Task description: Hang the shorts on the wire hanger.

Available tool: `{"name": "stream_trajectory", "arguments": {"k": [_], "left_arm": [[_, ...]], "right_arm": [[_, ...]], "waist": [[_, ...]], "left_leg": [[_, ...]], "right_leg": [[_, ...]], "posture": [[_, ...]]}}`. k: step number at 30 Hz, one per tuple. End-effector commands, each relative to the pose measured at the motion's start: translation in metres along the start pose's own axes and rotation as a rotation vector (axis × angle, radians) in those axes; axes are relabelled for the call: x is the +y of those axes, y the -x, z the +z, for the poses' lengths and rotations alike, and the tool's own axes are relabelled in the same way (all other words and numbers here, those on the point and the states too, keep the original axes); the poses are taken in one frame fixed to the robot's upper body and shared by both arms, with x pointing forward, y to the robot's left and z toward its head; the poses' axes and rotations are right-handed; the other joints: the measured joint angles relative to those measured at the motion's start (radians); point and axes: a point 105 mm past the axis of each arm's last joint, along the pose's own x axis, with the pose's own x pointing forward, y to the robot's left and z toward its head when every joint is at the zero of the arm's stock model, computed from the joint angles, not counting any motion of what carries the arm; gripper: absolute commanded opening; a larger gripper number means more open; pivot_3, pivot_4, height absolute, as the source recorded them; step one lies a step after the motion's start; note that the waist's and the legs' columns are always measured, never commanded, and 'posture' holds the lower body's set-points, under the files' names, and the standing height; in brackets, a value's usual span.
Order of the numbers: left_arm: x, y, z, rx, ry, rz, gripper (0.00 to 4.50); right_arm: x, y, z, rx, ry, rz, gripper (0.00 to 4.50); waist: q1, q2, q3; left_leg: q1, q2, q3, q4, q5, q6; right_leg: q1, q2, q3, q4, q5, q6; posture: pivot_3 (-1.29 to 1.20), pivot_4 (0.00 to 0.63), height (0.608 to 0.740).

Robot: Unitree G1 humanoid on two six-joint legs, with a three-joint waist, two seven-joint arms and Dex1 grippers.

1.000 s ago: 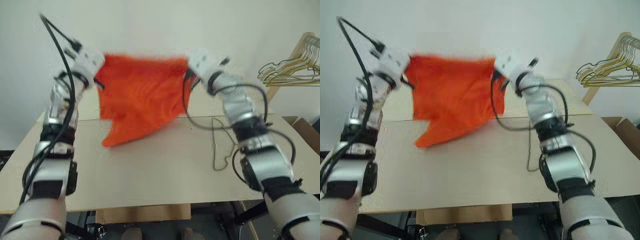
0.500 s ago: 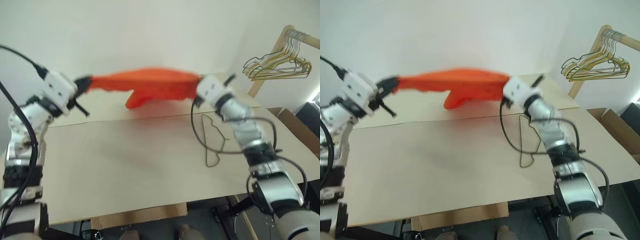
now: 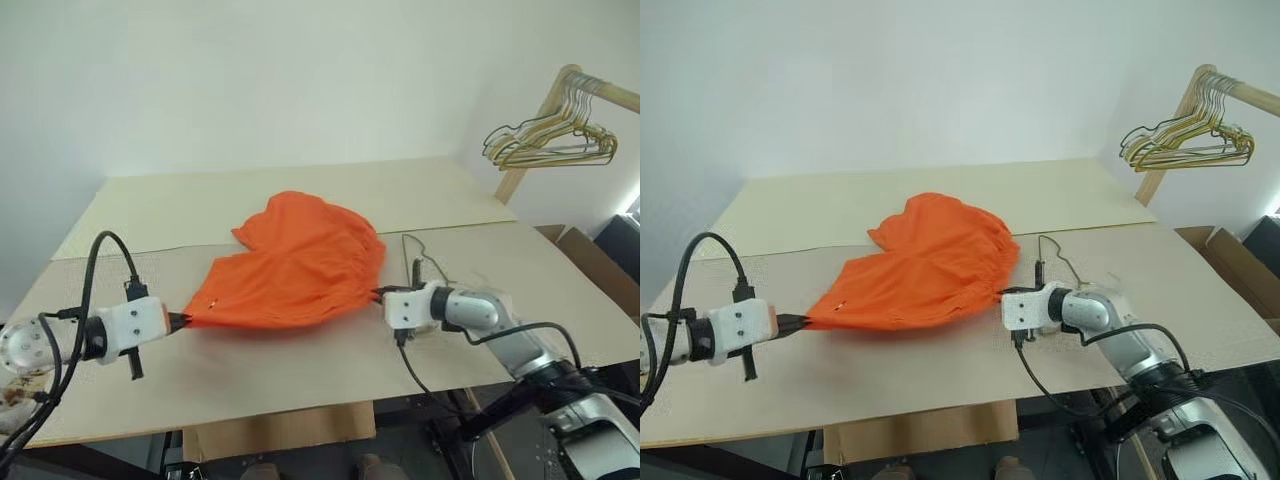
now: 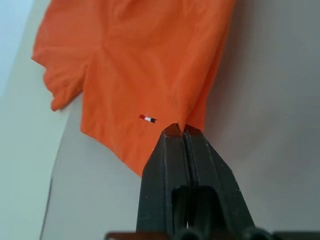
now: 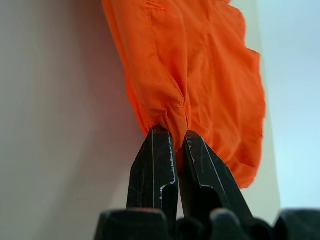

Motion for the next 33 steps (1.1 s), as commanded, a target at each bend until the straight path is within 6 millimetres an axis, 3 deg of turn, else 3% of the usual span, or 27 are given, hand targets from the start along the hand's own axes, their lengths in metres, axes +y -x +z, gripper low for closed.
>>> {"name": "stream_trajectory", "arguments": {"k": [1,6,18,20,21,26,29,32,33], "left_arm": [[-0.015,0.013,0.012,0.020,-0.026,-0.118,0.02],[-0.044,0.022,0.023,0.037,0.058,-0.229,0.02],[-0.070,0.023,0.022,0.083,0.111,-0.292,0.02],[-0.072,0.023,0.022,0.081,0.113,-0.307,0.41],[-0.072,0.023,0.022,0.079,0.111,-0.311,0.63],[-0.064,0.026,0.020,0.080,0.094,-0.290,2.26],[-0.060,0.038,0.015,0.090,0.113,-0.289,3.12],[-0.056,0.054,-0.001,0.157,0.128,-0.271,4.12],[-0.053,0.059,-0.006,0.181,0.131,-0.253,4.40]], "right_arm": [[0.001,0.012,0.011,-0.053,0.084,0.099,0.00],[0.000,0.018,0.017,-0.097,0.165,0.131,0.00],[0.017,0.026,0.009,-0.064,0.205,0.258,0.00],[0.019,0.028,0.009,-0.065,0.207,0.278,0.00],[0.022,0.030,0.010,-0.071,0.209,0.301,0.63],[0.032,0.043,0.008,-0.059,0.215,0.392,2.29],[0.031,0.057,0.006,-0.049,0.174,0.415,3.20],[0.010,0.069,0.007,-0.042,0.017,0.314,4.31],[0.000,0.072,0.006,-0.032,-0.073,0.268,4.50]], "waist": [[-0.004,0.000,0.000],[-0.005,-0.001,0.000],[0.002,-0.001,0.000],[0.002,-0.001,0.000],[0.002,-0.001,0.000],[0.002,-0.001,0.000],[0.001,-0.001,0.001],[-0.003,-0.001,0.001],[-0.005,-0.002,0.001]], "left_leg": [[0.000,0.000,0.001,0.000,-0.001,0.001],[0.001,0.001,0.004,-0.001,-0.003,0.004],[0.002,0.001,0.005,-0.001,-0.003,0.004],[0.002,0.001,0.005,-0.001,-0.003,0.004],[0.002,0.001,0.005,-0.001,-0.003,0.004],[0.002,0.001,0.005,-0.001,-0.003,0.004],[0.002,0.001,0.005,-0.001,-0.003,0.004],[0.002,0.001,0.005,-0.001,-0.003,0.004],[0.002,0.001,0.006,-0.001,-0.003,0.004]], "right_leg": [[0.000,0.000,0.001,0.000,0.000,0.000],[0.000,0.000,0.002,-0.002,-0.001,-0.001],[0.000,0.000,0.002,-0.001,-0.003,0.001],[0.000,0.000,0.002,-0.001,-0.003,0.001],[0.000,0.000,0.002,-0.001,-0.003,0.001],[0.000,-0.001,0.002,-0.002,-0.003,0.001],[0.000,-0.001,0.002,-0.002,-0.003,0.000],[0.000,-0.001,0.002,-0.002,-0.006,-0.005],[0.000,-0.001,0.002,-0.002,-0.006,-0.005]], "posture": [[0.08,0.000,0.740],[0.08,0.000,0.740],[0.10,0.000,0.740],[0.10,0.000,0.740],[0.10,0.000,0.740],[0.09,0.000,0.740],[0.08,0.000,0.740],[0.08,0.000,0.740],[0.08,0.000,0.740]]}}
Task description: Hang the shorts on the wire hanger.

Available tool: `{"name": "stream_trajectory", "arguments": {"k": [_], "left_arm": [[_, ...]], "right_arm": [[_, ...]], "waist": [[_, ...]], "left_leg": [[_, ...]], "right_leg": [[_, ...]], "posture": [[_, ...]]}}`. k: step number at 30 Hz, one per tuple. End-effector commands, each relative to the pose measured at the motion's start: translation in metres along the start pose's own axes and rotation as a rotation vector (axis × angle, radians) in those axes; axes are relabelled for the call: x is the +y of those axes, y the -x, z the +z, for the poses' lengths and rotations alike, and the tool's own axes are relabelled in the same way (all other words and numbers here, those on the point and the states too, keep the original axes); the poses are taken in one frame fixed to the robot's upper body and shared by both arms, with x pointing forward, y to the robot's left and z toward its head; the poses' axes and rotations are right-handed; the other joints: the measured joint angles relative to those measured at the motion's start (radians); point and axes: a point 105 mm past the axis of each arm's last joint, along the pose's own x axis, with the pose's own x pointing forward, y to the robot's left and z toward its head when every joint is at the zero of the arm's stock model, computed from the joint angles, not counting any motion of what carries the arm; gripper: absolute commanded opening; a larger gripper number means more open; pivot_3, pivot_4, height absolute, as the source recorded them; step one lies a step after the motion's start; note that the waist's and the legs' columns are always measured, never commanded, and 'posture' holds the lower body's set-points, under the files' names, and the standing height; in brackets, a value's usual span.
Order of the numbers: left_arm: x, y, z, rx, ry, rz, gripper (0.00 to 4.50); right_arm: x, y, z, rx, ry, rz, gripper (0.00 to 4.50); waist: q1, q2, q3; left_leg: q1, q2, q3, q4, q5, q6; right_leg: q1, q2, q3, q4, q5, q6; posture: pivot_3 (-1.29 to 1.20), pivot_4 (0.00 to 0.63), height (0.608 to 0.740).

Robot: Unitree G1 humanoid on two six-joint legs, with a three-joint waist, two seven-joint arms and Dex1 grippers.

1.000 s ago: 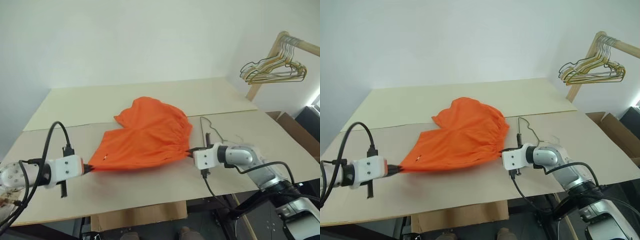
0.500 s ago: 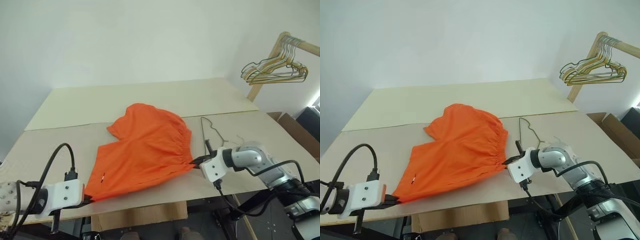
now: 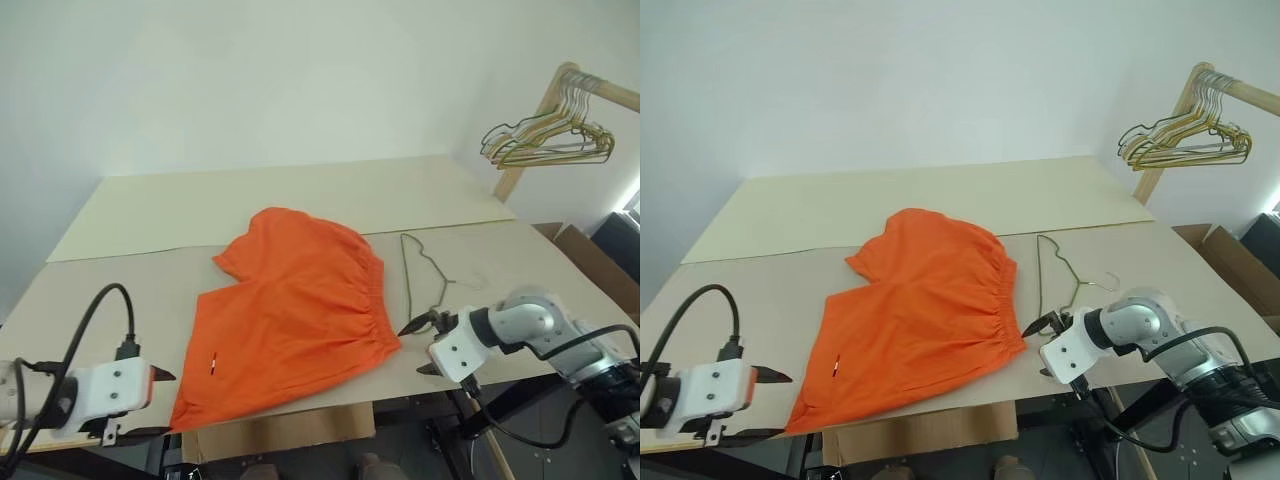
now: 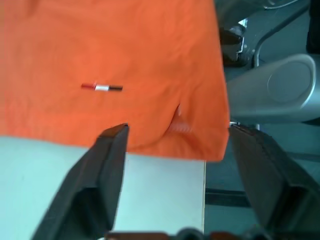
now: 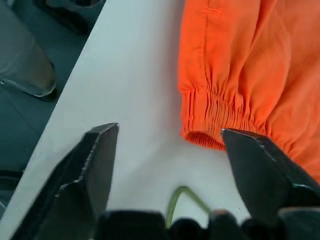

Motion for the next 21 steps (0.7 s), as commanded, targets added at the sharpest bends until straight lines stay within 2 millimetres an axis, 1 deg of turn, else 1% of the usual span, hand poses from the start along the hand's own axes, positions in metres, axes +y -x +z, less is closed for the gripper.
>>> {"name": "stream_trajectory", "arguments": {"k": [1,2,4,5,7,9,11,13,16,18,21], "left_arm": [[0.012,0.023,-0.014,0.068,-0.008,0.084,4.46],[0.018,0.027,-0.017,0.079,-0.024,0.126,4.46],[0.026,0.032,-0.018,0.084,-0.051,0.185,4.46],[0.037,0.034,-0.007,0.008,-0.055,0.250,4.46],[0.054,0.039,0.018,-0.169,-0.058,0.346,4.46],[0.064,0.040,0.045,-0.347,-0.063,0.390,4.46],[0.070,0.039,0.067,-0.493,-0.066,0.403,4.46],[0.073,0.035,0.085,-0.617,-0.052,0.403,4.46],[0.069,0.031,0.105,-0.771,-0.028,0.346,4.46],[0.063,0.029,0.116,-0.845,-0.022,0.297,4.46],[0.058,0.025,0.127,-0.908,-0.009,0.248,4.46]], "right_arm": [[-0.037,0.036,-0.001,-0.018,-0.254,-0.196,4.50],[-0.045,0.042,-0.004,-0.027,-0.370,-0.241,4.50],[-0.056,0.048,-0.007,-0.039,-0.508,-0.312,4.50],[-0.068,0.050,-0.017,-0.007,-0.623,-0.400,4.50],[-0.083,0.050,-0.035,0.045,-0.826,-0.521,4.50],[-0.092,0.043,-0.049,0.077,-1.027,-0.615,4.50],[-0.097,0.035,-0.062,0.107,-1.202,-0.704,4.50],[-0.097,0.024,-0.072,0.161,-1.302,-0.753,4.50],[-0.098,0.014,-0.082,0.213,-1.410,-0.827,4.50],[-0.095,0.007,-0.087,0.280,-1.407,-0.841,4.50],[-0.093,0.000,-0.093,0.266,-1.461,-0.858,4.50]], "waist": [[-0.002,0.000,0.000],[-0.001,0.000,0.000],[0.004,0.000,0.000],[0.005,0.000,0.000],[0.006,-0.001,0.000],[0.007,-0.002,0.000],[0.007,-0.002,0.000],[0.008,-0.002,0.000],[0.005,-0.002,-0.001],[0.000,-0.002,-0.001],[-0.005,-0.002,-0.001]], "left_leg": [[0.000,0.000,0.000,0.000,0.000,0.000],[0.000,0.000,0.000,0.000,0.000,0.000],[0.001,0.000,0.000,0.000,0.000,0.000],[0.001,0.000,0.000,0.000,0.000,0.000],[0.001,0.000,0.001,0.000,0.000,0.000],[0.000,0.000,0.000,0.000,0.000,0.000],[-0.001,0.000,0.000,0.000,0.000,-0.001],[-0.003,-0.001,0.000,0.000,0.000,-0.001],[-0.005,-0.002,-0.001,0.000,-0.002,-0.003],[-0.006,-0.002,-0.001,0.000,-0.003,-0.004],[-0.007,-0.002,-0.002,0.000,-0.004,-0.004]], "right_leg": [[0.000,0.000,0.000,0.000,0.000,0.000],[0.000,0.000,0.000,0.000,0.000,0.000],[0.000,0.000,0.000,0.001,0.000,0.000],[0.000,0.000,0.000,0.001,0.000,0.000],[-0.001,-0.001,0.000,0.001,0.000,0.000],[-0.002,-0.001,-0.001,0.002,0.001,0.001],[-0.002,-0.001,-0.001,0.002,0.004,0.005],[-0.003,-0.001,-0.001,0.002,0.008,-0.002],[-0.003,-0.001,0.000,0.001,0.009,-0.001],[-0.004,-0.001,0.000,0.000,0.009,-0.001],[-0.004,-0.001,0.000,-0.002,0.009,0.000]], "posture": [[0.08,0.000,0.740],[0.08,0.000,0.740],[0.08,0.000,0.740],[0.08,0.000,0.740],[0.07,0.000,0.740],[0.06,0.000,0.740],[0.06,0.000,0.740],[0.05,0.000,0.740],[0.04,0.000,0.740],[0.04,0.000,0.740],[0.03,0.000,0.740]]}}
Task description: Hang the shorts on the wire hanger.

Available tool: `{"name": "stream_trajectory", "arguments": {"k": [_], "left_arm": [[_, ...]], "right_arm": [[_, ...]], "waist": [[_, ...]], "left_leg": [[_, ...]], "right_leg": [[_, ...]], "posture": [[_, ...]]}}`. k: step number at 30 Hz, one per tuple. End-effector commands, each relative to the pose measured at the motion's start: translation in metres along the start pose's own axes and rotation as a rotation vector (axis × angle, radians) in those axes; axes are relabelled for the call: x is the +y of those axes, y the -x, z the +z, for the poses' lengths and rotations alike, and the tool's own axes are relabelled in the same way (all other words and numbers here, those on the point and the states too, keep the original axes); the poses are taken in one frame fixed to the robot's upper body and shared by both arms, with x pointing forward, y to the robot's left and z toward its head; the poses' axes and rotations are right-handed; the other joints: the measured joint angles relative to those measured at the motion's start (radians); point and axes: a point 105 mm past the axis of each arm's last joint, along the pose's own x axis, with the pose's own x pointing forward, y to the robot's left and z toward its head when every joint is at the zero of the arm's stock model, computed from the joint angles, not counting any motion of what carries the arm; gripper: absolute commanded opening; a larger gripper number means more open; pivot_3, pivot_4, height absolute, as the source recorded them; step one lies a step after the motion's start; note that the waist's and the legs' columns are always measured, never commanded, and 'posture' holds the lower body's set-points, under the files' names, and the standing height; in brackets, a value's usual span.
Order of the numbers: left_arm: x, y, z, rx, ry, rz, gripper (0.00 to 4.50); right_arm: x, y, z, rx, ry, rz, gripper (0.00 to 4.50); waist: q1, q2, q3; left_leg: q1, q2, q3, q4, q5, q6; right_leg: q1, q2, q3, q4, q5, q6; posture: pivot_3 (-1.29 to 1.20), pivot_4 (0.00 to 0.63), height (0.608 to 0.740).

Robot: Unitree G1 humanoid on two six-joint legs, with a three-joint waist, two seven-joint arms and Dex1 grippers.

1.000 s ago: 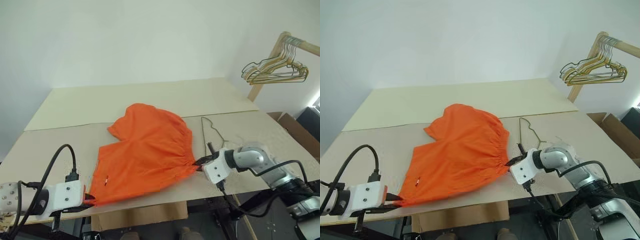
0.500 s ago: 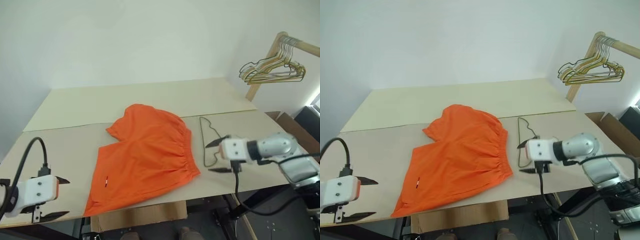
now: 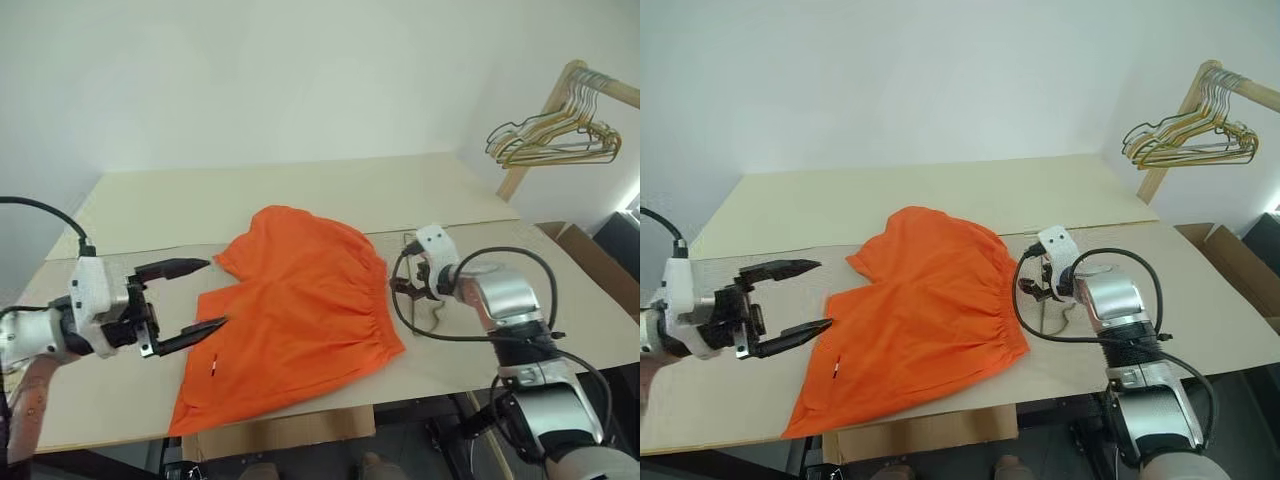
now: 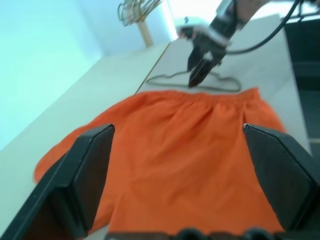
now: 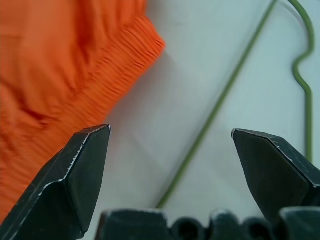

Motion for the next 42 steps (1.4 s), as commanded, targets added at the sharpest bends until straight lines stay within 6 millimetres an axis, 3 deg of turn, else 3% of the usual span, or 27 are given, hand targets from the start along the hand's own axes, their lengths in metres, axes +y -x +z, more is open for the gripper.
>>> {"name": "stream_trajectory", "arguments": {"k": [1,13,16,27,28,31,36,39,42], "left_arm": [[-0.007,-0.011,0.014,-0.071,-0.007,-0.040,4.46],[-0.017,-0.018,0.003,-0.033,0.002,-0.088,4.46],[-0.018,-0.019,0.001,-0.029,0.004,-0.090,4.50],[-0.018,-0.017,-0.001,-0.048,0.010,-0.068,4.50],[-0.017,-0.016,-0.002,-0.044,0.008,-0.066,4.50],[-0.016,-0.015,-0.003,-0.034,0.000,-0.065,4.50],[-0.012,-0.021,-0.004,-0.046,-0.009,-0.048,4.50],[-0.003,-0.031,-0.003,-0.064,0.013,0.011,4.50],[0.016,-0.048,-0.019,0.028,0.143,0.131,4.50]], "right_arm": [[-0.011,0.001,0.015,-0.061,-0.067,-0.043,4.50],[0.005,-0.017,-0.021,0.059,-0.015,0.050,4.50],[0.012,-0.020,-0.028,0.101,0.004,0.071,3.91],[0.011,-0.022,-0.054,0.202,-0.057,0.099,0.25],[0.009,-0.021,-0.056,0.205,-0.057,0.096,0.05],[0.005,-0.020,-0.058,0.211,-0.043,0.082,0.05],[-0.003,-0.021,-0.045,0.149,-0.058,0.031,0.05],[-0.014,-0.018,-0.021,0.041,-0.132,-0.043,0.05],[-0.022,-0.006,0.010,-0.132,-0.189,-0.083,0.05]], "waist": [[-0.003,0.000,0.000],[-0.041,0.000,0.000],[-0.047,0.000,0.000],[-0.044,-0.005,-0.004],[-0.043,-0.005,-0.005],[-0.038,-0.005,-0.005],[-0.028,-0.006,-0.006],[-0.024,-0.006,-0.006],[-0.022,-0.004,-0.004]], "left_leg": [[0.000,0.000,0.000,0.000,0.000,0.000],[0.005,0.000,-0.002,0.000,0.000,0.000],[0.005,0.001,-0.002,0.000,0.000,0.000],[0.007,0.001,-0.003,0.000,0.000,0.000],[0.007,0.001,-0.003,0.000,0.000,0.000],[0.006,0.001,-0.003,0.000,0.000,0.000],[0.007,0.001,-0.003,0.000,0.000,0.000],[0.007,0.001,-0.003,0.000,0.001,0.000],[0.006,0.000,-0.003,0.000,0.001,0.000]], "right_leg": [[0.000,0.000,0.000,0.000,0.000,0.000],[0.004,0.003,0.001,0.000,0.000,0.001],[0.005,0.003,0.001,0.000,-0.001,0.001],[0.007,0.003,0.001,0.000,-0.001,0.001],[0.007,0.003,0.000,0.000,-0.001,0.001],[0.007,0.003,0.000,-0.001,-0.001,0.001],[0.007,0.003,0.000,-0.001,-0.002,0.004],[0.007,0.003,0.001,-0.001,-0.005,0.008],[0.007,0.003,0.001,0.000,-0.004,0.009]], "posture": [[0.03,0.000,0.740],[0.04,0.000,0.740],[0.04,0.000,0.740],[0.06,0.000,0.740],[0.06,0.000,0.740],[0.06,0.000,0.740],[0.05,0.000,0.740],[0.05,0.000,0.740],[0.04,0.000,0.740]]}}
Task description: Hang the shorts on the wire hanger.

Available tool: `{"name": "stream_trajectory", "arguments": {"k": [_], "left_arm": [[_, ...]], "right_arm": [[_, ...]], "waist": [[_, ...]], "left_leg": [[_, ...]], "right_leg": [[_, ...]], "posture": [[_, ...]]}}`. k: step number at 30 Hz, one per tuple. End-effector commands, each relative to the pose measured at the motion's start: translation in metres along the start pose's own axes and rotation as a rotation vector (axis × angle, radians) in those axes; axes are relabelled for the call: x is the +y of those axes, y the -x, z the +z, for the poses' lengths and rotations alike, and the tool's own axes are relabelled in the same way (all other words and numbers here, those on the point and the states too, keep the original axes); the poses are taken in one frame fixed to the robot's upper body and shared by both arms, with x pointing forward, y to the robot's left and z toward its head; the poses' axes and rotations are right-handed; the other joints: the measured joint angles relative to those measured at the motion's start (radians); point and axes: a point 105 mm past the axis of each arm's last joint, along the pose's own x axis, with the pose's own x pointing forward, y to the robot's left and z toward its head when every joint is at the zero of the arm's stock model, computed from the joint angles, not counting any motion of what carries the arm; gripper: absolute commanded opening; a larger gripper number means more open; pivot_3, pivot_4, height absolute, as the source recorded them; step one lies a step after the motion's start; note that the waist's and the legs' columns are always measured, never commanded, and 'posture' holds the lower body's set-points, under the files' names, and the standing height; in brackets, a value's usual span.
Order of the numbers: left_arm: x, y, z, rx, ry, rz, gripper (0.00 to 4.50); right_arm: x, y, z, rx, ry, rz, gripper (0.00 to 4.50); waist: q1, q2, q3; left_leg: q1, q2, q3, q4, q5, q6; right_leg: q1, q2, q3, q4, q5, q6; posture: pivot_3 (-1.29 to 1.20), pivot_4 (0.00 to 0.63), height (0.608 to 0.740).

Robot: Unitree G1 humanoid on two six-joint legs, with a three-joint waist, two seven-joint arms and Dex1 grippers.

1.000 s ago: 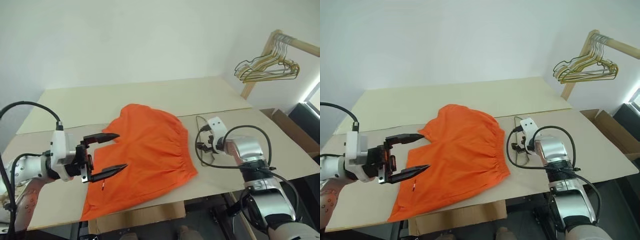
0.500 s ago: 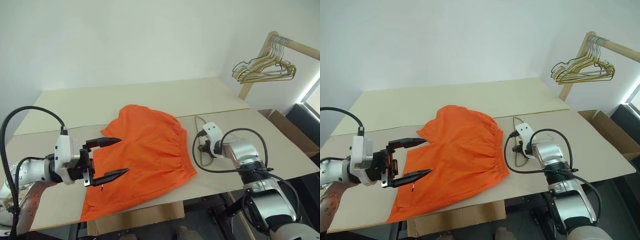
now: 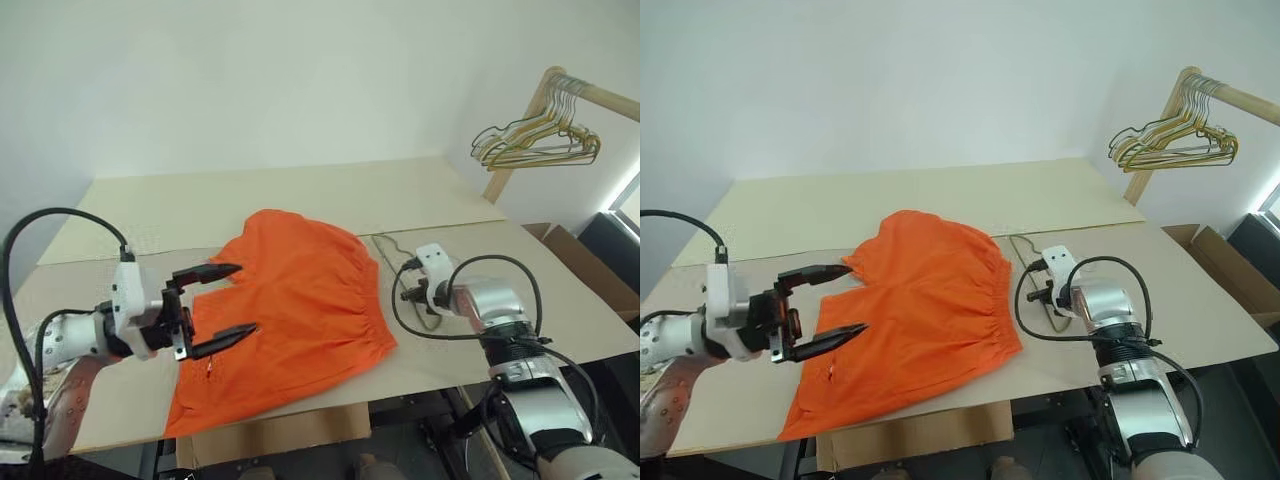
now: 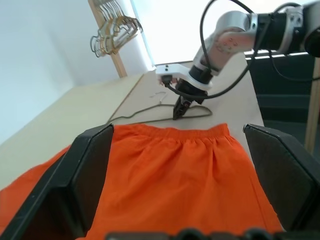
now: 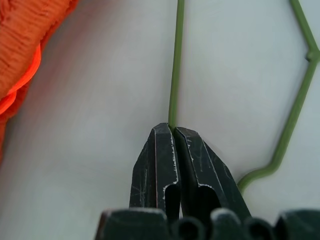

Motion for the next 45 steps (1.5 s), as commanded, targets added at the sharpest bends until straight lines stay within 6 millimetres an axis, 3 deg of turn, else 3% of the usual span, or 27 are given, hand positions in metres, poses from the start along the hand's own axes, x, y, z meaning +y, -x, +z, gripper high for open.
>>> {"name": "stream_trajectory", "arguments": {"k": [1,4,6,12,18,28,36,39,45], "left_arm": [[0.021,-0.017,-0.011,0.074,0.132,0.141,4.50],[0.028,-0.030,-0.002,-0.054,0.319,0.162,4.50],[0.026,-0.039,0.006,-0.134,0.413,0.120,4.50],[0.033,-0.066,0.027,-0.324,0.639,0.053,4.50],[0.052,-0.075,0.033,-0.419,0.769,0.097,4.50],[0.056,-0.088,0.043,-0.451,0.732,0.118,4.50],[0.061,-0.094,0.049,-0.495,0.697,0.134,4.50],[0.065,-0.095,0.049,-0.514,0.699,0.158,3.95],[0.065,-0.102,0.044,-0.478,0.687,0.190,1.95]], "right_arm": [[-0.010,0.023,0.046,-0.227,-0.052,-0.043,0.05],[-0.001,0.042,0.067,-0.360,-0.026,-0.022,0.05],[0.006,0.053,0.076,-0.443,0.105,-0.060,0.05],[0.073,0.103,0.103,-0.950,0.457,0.008,0.05],[0.111,0.129,0.106,-1.195,0.625,0.030,0.05],[0.145,0.125,0.087,-1.216,0.727,0.148,0.05],[0.146,0.120,0.084,-1.202,0.770,0.147,0.05],[0.145,0.119,0.084,-1.195,0.764,0.137,0.00],[0.146,0.117,0.086,-1.195,0.762,0.111,0.00]], "waist": [[0.001,0.003,0.002],[-0.001,0.004,0.002],[-0.008,0.004,0.002],[-0.005,0.004,0.002],[-0.006,0.004,0.002],[-0.006,0.004,0.002],[-0.003,0.003,0.002],[-0.004,0.003,0.002],[-0.003,0.003,0.002]], "left_leg": [[-0.001,0.000,-0.001,0.000,0.000,0.000],[-0.003,0.000,-0.003,0.000,0.000,0.000],[-0.005,0.000,-0.006,0.000,-0.001,0.001],[-0.007,-0.002,-0.009,0.000,-0.003,0.001],[-0.003,-0.003,-0.009,0.000,-0.003,0.000],[-0.003,-0.003,-0.009,0.000,-0.002,0.000],[-0.003,-0.004,-0.008,0.000,-0.002,-0.001],[-0.003,-0.004,-0.008,0.000,-0.002,-0.001],[-0.003,-0.004,-0.008,0.000,-0.002,-0.001]], "right_leg": [[-0.001,0.000,0.000,0.000,0.000,0.000],[-0.003,0.000,0.000,0.000,0.003,-0.005],[-0.005,0.000,0.000,0.000,0.004,-0.005],[-0.005,-0.002,-0.001,-0.003,0.003,-0.005],[-0.001,-0.002,0.000,-0.001,0.004,-0.004],[-0.001,-0.001,0.000,-0.002,0.004,-0.005],[0.000,-0.001,0.000,-0.002,0.004,-0.005],[0.000,-0.001,0.000,-0.002,0.004,-0.005],[0.000,-0.001,0.000,-0.002,0.004,-0.005]], "posture": [[0.04,0.000,0.740],[0.03,0.000,0.740],[0.03,0.000,0.740],[0.02,0.000,0.740],[0.02,0.000,0.740],[0.03,0.000,0.740],[0.03,0.000,0.740],[0.03,0.000,0.740],[0.02,0.000,0.740]]}}
